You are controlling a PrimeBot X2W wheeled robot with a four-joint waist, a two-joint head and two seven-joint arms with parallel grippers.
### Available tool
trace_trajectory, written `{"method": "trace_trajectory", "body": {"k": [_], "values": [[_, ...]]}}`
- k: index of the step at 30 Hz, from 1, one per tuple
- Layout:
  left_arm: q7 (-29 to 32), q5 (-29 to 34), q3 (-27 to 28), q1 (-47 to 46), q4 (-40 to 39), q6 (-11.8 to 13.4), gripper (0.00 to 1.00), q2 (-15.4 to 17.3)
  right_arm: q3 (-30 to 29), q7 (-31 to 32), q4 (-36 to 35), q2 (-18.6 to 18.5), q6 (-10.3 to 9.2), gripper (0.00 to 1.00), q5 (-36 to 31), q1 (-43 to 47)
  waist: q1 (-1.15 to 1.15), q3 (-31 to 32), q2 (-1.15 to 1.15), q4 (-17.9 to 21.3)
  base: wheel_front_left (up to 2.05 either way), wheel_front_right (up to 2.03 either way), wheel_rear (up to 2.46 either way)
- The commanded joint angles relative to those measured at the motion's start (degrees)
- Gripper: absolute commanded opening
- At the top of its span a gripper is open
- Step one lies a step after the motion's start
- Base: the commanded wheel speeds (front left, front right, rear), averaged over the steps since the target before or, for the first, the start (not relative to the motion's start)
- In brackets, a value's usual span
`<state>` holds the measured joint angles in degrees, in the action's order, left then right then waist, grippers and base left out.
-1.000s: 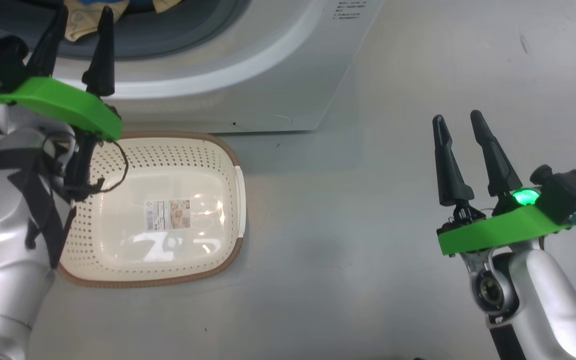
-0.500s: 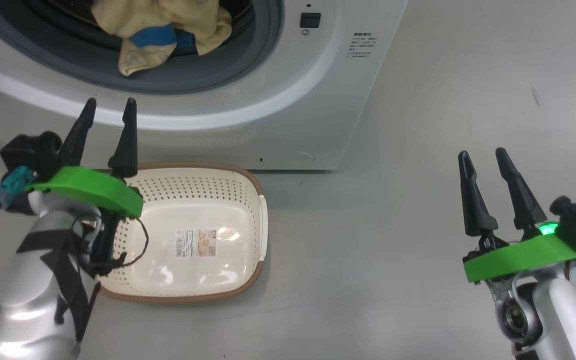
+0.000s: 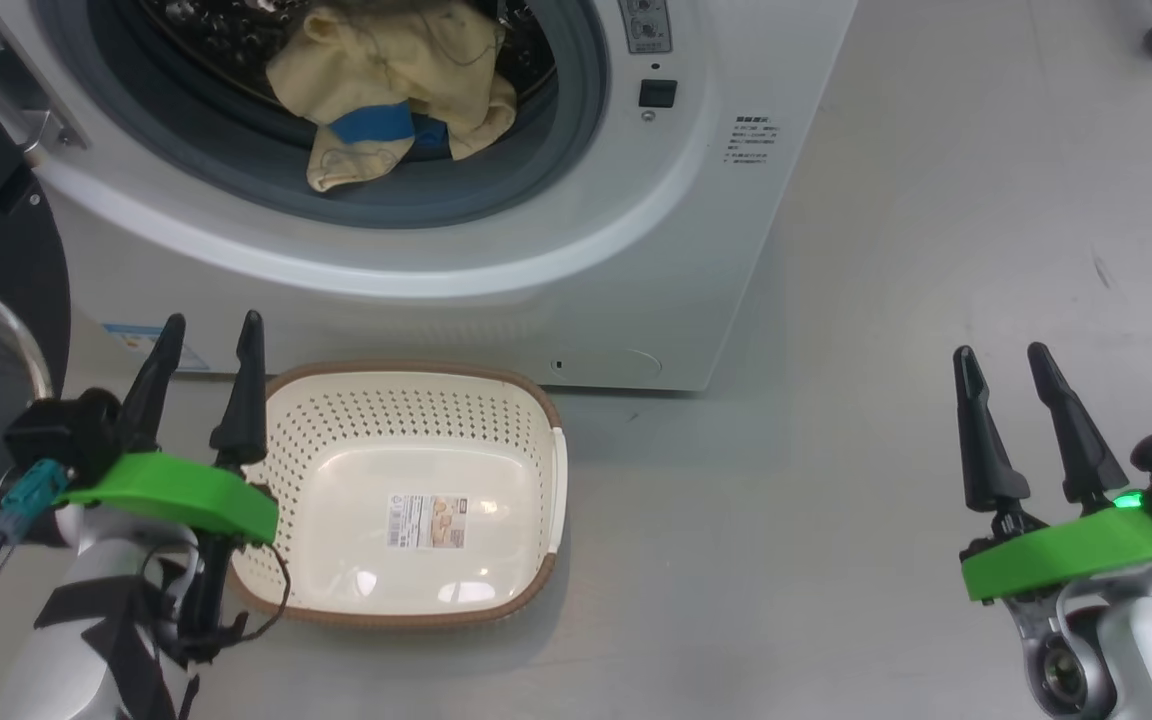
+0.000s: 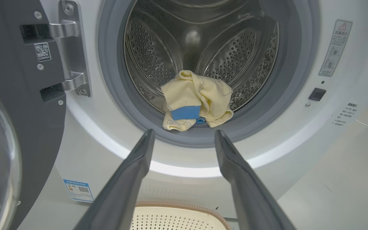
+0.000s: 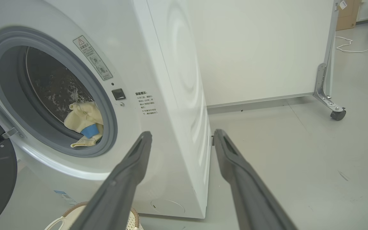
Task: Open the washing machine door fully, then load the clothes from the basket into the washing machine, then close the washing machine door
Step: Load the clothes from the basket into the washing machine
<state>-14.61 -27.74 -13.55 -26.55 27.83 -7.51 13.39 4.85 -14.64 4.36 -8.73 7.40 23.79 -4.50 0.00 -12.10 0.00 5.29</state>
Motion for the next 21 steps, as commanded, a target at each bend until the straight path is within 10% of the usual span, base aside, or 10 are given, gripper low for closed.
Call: {"method": "trace_trajectory", "body": {"k": [1, 21], "values": [[-0.39, 0.49, 2.61, -0.67, -2.14, 0.02, 1.00, 1.62, 0.44, -0.36, -1.73, -1.44, 0.09, 1.00, 0.38, -0.09, 0.00, 0.34, 0.00, -0.29, 0.00, 0.00, 0.00], [-0.39, 3.55, 8.46, 13.43, -11.11, 0.02, 1.00, 1.42, -1.48, -0.36, -2.30, -2.10, 0.09, 1.00, 0.55, 3.94, 0.00, 3.92, 0.00, -0.26, 0.00, 0.00, 0.00]]}}
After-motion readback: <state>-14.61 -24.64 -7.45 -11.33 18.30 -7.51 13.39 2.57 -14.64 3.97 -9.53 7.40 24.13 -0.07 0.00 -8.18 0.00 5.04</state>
